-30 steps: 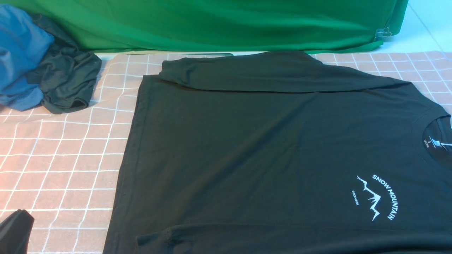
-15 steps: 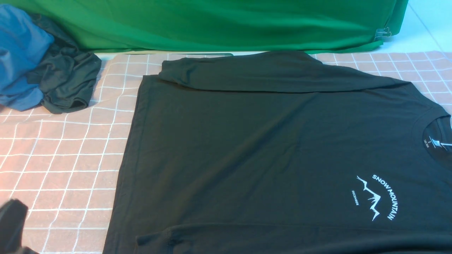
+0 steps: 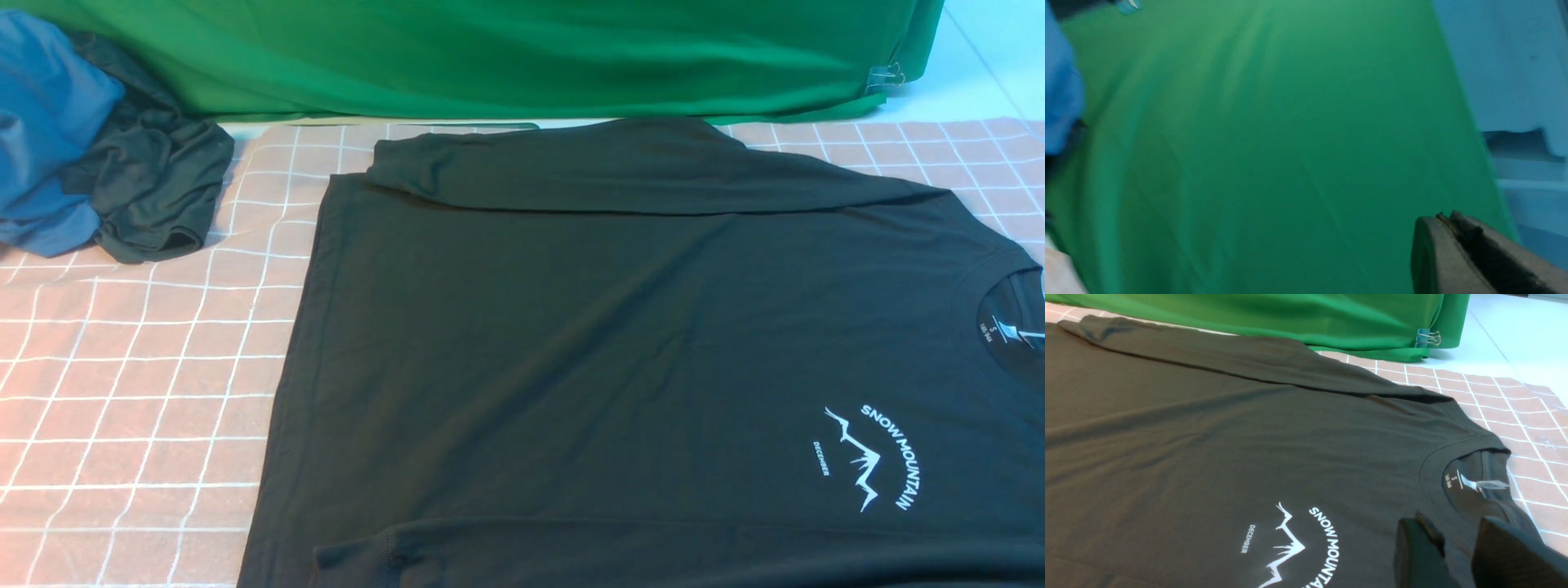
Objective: Fold a long-sleeved shirt over a pink coffee tablecloth.
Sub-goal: 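Grasp the left edge of the dark T-shirt lying flat on the table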
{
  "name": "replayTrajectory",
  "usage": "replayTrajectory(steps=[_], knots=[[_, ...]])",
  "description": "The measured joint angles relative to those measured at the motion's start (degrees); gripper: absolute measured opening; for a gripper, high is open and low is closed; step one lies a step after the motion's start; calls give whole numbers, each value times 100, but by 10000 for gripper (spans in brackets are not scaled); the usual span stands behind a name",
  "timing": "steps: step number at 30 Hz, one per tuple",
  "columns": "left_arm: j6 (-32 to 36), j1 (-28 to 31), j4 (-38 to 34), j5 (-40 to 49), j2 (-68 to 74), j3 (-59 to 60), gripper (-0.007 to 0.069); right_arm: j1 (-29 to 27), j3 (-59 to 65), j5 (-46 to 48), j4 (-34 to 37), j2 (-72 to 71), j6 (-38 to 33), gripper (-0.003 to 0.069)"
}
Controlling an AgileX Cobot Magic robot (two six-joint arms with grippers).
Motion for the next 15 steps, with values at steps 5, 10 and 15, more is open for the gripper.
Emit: replayTrajectory(steps=[5,10,15], knots=[[-1091,0,1516,1756,699,-1340,47,0,0,-651,160,0,483,247],[531,0,1467,4670,2521,-3099,47,0,0,-2288,263,0,2255,247],[2935,0,-232,6893,4682,-3983,47,0,0,-2634,282,0,2830,247]])
